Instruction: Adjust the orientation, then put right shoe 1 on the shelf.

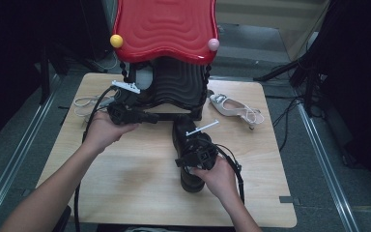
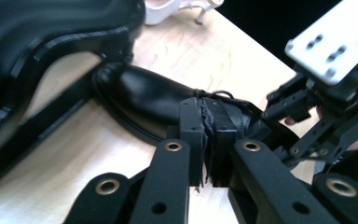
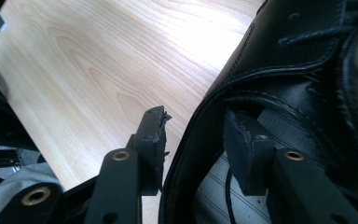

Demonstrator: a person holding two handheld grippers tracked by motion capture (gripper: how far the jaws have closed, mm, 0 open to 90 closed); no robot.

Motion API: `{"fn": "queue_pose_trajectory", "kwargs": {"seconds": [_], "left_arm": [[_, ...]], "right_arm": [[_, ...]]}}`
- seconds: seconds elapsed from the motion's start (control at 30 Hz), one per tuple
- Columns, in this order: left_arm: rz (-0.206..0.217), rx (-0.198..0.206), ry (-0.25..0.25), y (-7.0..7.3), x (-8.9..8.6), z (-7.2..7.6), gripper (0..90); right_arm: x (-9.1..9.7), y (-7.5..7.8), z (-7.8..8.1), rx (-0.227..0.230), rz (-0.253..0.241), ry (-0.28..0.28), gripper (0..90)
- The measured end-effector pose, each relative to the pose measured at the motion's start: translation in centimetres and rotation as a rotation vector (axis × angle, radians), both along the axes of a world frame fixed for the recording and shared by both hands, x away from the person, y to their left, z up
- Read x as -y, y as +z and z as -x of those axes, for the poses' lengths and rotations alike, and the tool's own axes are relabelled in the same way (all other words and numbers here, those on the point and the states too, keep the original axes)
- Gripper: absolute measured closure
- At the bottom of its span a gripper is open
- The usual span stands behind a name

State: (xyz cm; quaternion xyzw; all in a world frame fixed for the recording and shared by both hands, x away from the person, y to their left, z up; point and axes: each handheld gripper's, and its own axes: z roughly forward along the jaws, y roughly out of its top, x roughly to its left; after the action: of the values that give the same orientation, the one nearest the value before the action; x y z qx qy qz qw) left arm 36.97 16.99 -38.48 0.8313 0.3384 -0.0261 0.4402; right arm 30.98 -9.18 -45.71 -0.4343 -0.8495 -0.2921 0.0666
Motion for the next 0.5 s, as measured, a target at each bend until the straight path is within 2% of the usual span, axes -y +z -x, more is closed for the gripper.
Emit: {"fn": "queue_pose_trajectory", "kwargs": {"seconds": [0.23,0.37,0.5], "left_arm": [[0.006,0.023,0.002,2.4,-0.4,-0.9,89.6],[0.017,0.029,0.001,3.7,-0.6,-1.3,89.4],[0.012,0.041,0.004,5.1,-0.7,-1.7,89.2]], "right_arm": [[-1.0,-0.8,-0.5,-0.003,0.028,-0.009,60.8],[-1.6,-1.4,-0.7,-0.019,0.053,-0.027,60.7],[-2.0,-1.7,-0.6,-0.010,0.097,-0.037,63.3]]}}
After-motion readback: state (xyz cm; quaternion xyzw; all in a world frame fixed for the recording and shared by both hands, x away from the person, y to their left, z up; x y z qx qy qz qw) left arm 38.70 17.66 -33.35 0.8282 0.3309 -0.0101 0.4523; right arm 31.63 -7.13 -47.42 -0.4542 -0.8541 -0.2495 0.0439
